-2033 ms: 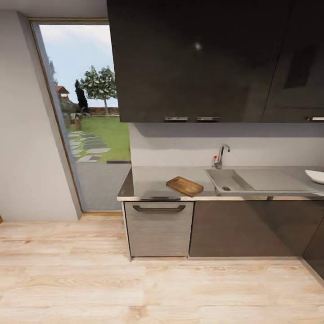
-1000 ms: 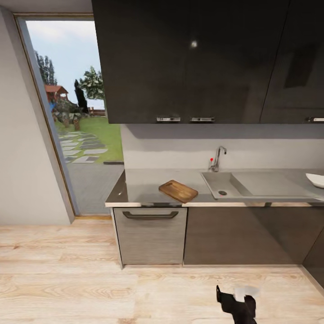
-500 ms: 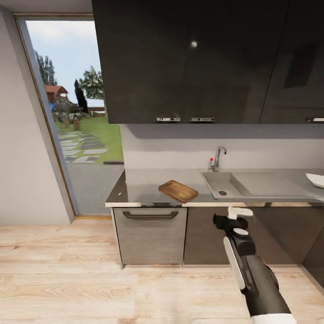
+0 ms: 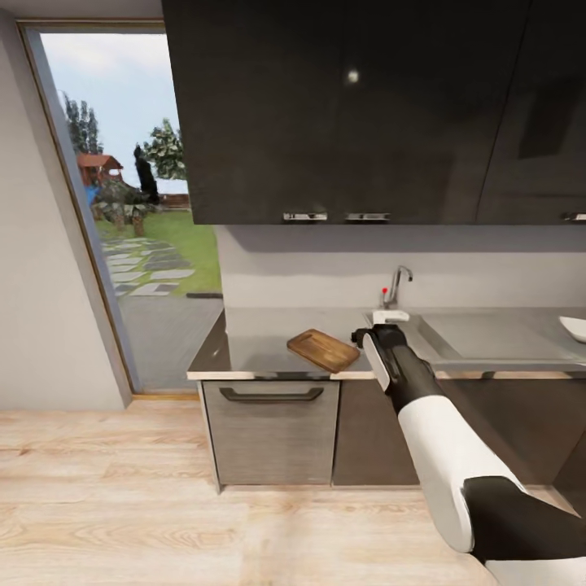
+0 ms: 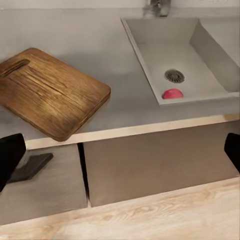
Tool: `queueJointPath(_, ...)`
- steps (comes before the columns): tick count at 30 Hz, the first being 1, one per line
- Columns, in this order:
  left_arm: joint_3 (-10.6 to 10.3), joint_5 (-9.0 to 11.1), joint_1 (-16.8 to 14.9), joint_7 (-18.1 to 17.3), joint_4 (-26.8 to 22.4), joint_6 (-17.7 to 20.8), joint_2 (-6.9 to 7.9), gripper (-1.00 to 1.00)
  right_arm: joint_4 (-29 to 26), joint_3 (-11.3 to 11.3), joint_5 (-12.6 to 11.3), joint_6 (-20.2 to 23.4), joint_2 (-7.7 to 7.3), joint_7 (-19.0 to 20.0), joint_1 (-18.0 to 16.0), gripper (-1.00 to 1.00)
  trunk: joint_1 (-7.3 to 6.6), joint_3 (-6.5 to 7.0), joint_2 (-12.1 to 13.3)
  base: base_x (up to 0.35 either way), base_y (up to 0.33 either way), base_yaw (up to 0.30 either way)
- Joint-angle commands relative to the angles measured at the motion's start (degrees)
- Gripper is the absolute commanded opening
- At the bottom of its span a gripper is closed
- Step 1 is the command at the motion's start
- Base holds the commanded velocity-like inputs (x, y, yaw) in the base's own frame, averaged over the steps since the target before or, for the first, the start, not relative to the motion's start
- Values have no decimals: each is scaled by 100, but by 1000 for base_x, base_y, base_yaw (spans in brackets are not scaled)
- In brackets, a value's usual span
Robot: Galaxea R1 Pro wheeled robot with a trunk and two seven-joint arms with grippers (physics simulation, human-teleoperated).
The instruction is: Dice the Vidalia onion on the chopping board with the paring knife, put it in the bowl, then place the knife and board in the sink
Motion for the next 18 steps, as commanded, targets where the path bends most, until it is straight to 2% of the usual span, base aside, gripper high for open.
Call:
queueJointPath(1, 4, 0, 1, 2, -1, -14, 1, 100, 34, 5, -16, 24, 19, -25, -29, 100, 5, -2, -3, 293, 0, 0)
queueJointPath(5, 1, -19, 1, 1, 0, -14, 4, 100, 153, 16, -19, 25, 86, 48, -114, 100, 5, -2, -3, 307, 0, 0)
queueJointPath(8, 0, -24, 1, 0, 0, -14, 4, 100, 180, 40, -17, 24, 96, 321, -127, 100, 5, -2, -3, 313, 0, 0)
queueJointPath(9, 4, -32, 1, 0, 0, -14, 4, 100, 182, 109, -7, 12, 100, 519, -130, 100, 5, -2, -3, 314, 0, 0)
queueJointPath(18, 4, -35, 1, 2, 0, -14, 10, 100, 182, 197, -8, 5, 110, 619, -131, 100, 5, -2, -3, 310, -57, 0)
